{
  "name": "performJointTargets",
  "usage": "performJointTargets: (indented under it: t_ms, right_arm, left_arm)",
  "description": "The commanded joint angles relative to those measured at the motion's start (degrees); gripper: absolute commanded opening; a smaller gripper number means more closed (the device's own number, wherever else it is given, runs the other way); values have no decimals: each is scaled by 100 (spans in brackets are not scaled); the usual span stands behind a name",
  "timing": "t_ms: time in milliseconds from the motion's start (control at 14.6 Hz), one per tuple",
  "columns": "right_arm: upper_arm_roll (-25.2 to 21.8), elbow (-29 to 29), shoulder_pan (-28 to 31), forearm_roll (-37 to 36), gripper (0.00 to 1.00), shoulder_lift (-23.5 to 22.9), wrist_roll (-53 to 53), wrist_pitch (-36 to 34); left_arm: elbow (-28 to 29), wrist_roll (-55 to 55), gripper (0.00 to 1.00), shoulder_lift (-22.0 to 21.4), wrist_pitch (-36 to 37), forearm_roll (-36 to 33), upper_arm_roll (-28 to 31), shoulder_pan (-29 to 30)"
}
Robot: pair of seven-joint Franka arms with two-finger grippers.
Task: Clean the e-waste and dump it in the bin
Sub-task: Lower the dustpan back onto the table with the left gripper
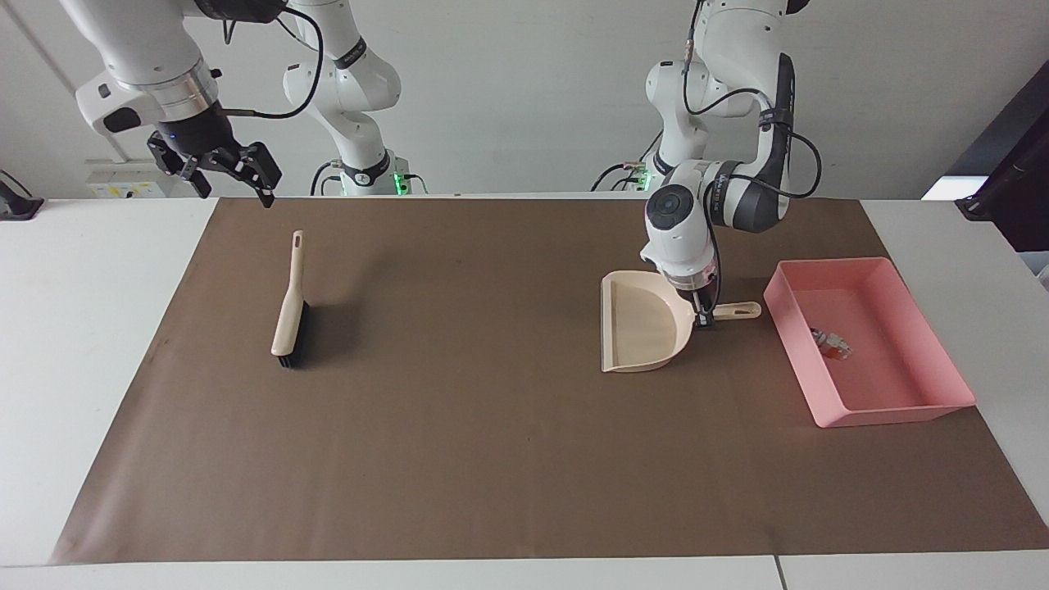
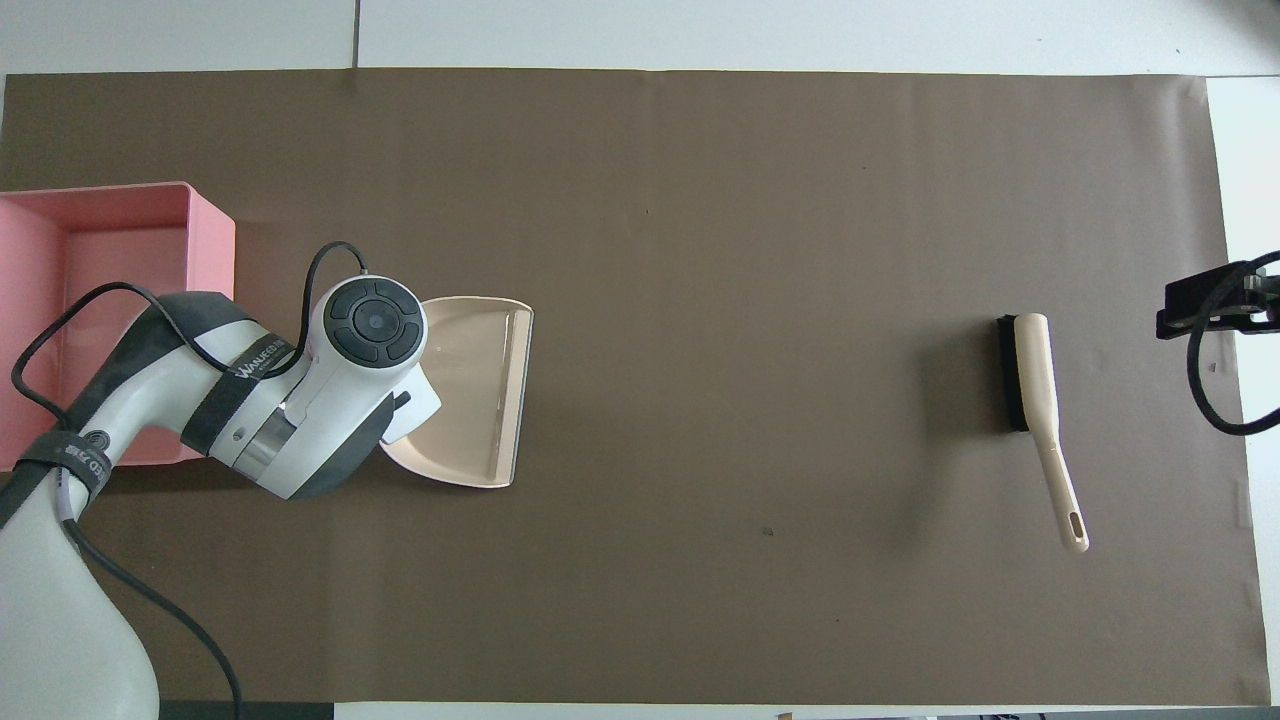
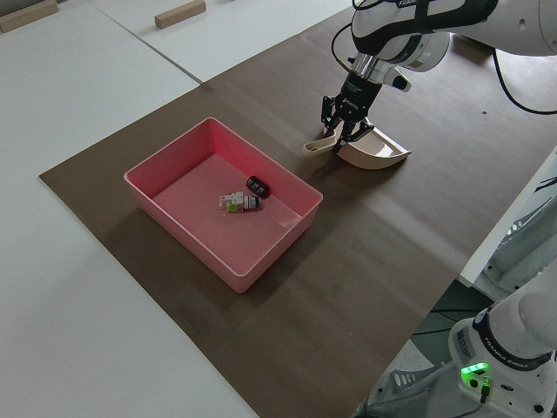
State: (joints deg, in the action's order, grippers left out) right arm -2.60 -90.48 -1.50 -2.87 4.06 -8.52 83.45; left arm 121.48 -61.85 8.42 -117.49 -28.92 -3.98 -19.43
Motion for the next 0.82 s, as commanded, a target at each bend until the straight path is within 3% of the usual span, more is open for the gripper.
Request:
performJointTargets:
  t_ms: [0,274,411,548,754]
  right_arm:
    - [-21,-4,18,112,99,34,210,-48]
    - [-21,-180,1,120,99,113,201,92]
    - [-21,-198,-26,120,99,113,184,137]
    - [-21,-198,-17,120,99,113,166,137]
    - [-21,-189,-17,120,99,113,184,145]
  left_arm:
    - [51,67,27,-50,-46,97,91,-149]
    - [7,277,58,-454,304,290,99,-78]
    - [16,864,81,-674,620,405,108,-43]
    - [7,1689,96,-885,797,423,108,167]
    - [-2,2273,98,-1078,797,895,108,571]
